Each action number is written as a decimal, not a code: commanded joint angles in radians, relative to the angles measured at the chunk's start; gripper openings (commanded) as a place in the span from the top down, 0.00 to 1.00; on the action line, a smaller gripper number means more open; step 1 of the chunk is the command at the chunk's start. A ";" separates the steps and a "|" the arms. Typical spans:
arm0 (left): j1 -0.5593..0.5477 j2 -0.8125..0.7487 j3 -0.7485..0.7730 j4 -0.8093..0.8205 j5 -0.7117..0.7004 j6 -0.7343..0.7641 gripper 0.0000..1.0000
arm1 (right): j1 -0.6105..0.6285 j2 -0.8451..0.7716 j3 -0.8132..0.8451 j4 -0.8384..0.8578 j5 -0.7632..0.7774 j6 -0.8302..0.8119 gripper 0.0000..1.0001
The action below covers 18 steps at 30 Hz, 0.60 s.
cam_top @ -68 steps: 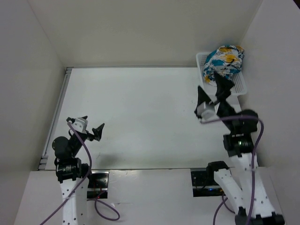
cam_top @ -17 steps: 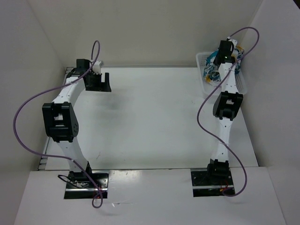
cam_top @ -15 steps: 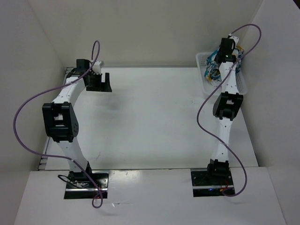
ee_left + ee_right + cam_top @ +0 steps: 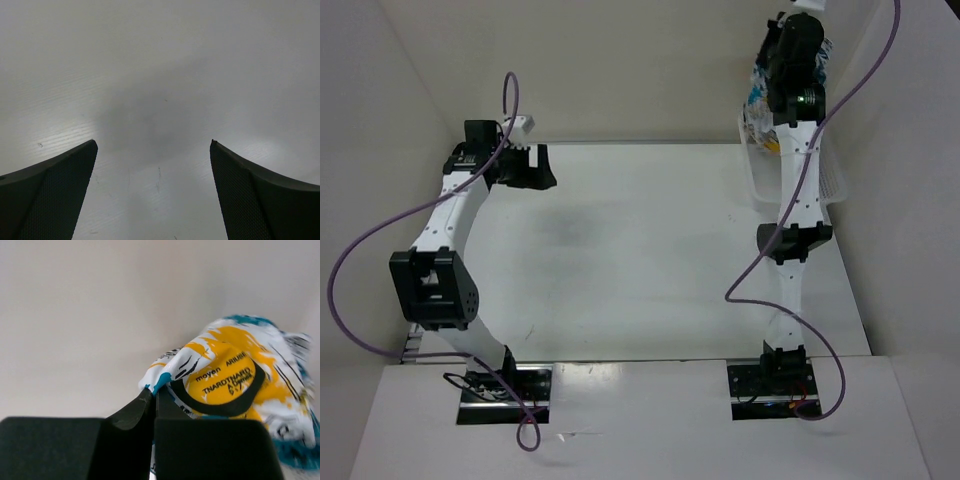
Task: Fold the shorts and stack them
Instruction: Grab the shorts from the pile, then move the shorts to the center of the board
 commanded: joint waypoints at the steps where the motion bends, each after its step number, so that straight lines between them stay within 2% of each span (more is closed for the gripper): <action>1: -0.003 -0.161 -0.088 0.022 -0.006 0.004 0.00 | 0.119 -0.156 0.061 -0.070 -0.088 -0.040 1.00; 7: -0.003 -0.418 -0.309 0.022 -0.053 0.004 0.00 | 0.364 -0.192 0.061 -0.289 -0.216 0.025 1.00; 11: 0.008 -0.601 -0.424 0.004 -0.092 0.004 0.00 | 0.584 -0.192 0.061 -0.369 -0.189 0.050 1.00; 15: 0.063 -0.708 -0.499 -0.005 -0.104 0.004 0.00 | 0.717 -0.224 -0.016 -0.369 -0.145 0.050 1.00; 18: 0.083 -0.770 -0.525 -0.005 -0.104 0.004 0.00 | 0.740 -0.233 -0.067 -0.369 -0.145 0.050 1.00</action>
